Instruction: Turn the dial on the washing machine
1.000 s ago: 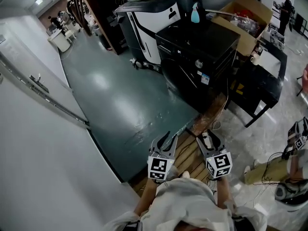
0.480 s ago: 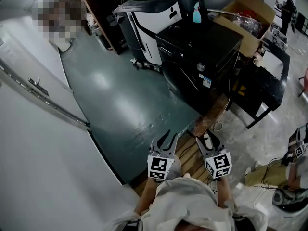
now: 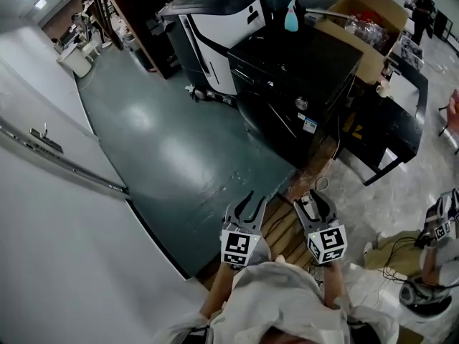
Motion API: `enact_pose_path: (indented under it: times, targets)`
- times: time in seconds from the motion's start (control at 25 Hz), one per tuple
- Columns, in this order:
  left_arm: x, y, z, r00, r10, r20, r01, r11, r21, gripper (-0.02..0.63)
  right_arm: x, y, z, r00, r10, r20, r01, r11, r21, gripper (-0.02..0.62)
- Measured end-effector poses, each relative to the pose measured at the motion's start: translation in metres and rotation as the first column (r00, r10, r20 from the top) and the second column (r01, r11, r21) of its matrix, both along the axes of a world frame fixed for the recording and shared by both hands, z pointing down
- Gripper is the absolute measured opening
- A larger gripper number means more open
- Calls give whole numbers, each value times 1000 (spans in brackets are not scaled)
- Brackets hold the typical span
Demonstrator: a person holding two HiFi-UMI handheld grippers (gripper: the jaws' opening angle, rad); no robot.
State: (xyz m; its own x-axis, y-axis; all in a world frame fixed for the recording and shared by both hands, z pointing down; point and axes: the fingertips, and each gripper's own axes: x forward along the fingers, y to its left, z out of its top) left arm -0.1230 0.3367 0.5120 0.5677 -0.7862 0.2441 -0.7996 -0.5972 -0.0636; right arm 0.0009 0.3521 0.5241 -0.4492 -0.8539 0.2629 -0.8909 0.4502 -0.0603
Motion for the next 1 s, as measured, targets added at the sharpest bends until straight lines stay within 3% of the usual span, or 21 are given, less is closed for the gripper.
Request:
enact_pose_path:
  times: [0.44, 1.0]
  targets:
    - [-35, -51, -33, 999, 41, -16, -42, 999, -26, 140, -37, -49, -34, 999, 36, -14, -36, 999, -36, 220]
    - [-55, -78, -57, 997, 76, -31, -77, 997, -16, 140, -59, -66, -61, 997, 77, -33, -77, 997, -22, 221]
